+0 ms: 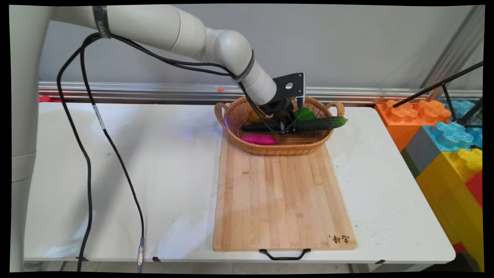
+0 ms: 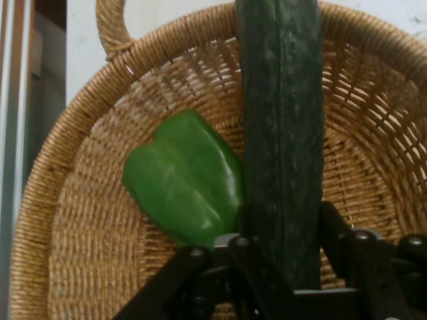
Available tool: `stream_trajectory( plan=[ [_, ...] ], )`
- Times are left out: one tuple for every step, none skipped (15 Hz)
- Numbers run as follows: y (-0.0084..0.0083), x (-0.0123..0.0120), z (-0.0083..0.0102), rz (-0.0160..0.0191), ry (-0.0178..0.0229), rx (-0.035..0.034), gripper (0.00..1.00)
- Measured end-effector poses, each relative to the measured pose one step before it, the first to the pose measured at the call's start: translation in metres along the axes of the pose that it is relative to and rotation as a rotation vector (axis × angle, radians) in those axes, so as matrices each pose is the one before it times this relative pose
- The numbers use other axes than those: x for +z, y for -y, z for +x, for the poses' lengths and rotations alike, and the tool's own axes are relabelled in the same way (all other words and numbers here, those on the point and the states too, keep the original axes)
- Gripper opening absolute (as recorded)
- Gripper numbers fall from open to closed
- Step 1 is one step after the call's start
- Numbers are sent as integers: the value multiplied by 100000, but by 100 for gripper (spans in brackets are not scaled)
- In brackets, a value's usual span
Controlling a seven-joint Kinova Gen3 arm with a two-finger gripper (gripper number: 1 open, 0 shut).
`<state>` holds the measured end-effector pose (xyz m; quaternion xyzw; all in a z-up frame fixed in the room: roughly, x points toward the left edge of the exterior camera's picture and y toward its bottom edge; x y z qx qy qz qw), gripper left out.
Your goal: Place the picked object in the vegetable basket
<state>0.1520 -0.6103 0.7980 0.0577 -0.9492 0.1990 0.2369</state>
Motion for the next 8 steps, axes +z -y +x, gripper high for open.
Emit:
stream_trajectory(
  plan=[
    [14,134,-101,-706,204,-606,0],
    [12,74,-47,-423,67,-353,100],
    [32,85,-40,-591,47,-562,100],
    [14,50,19,-418,-69,-357,100],
    [14,37,49,-433,-110,-383,100],
    [9,29,77,-422,-164,-379,100],
    [19,14,130,-360,-238,-391,100],
    [24,-22,95,-197,-215,-358,100]
  ],
)
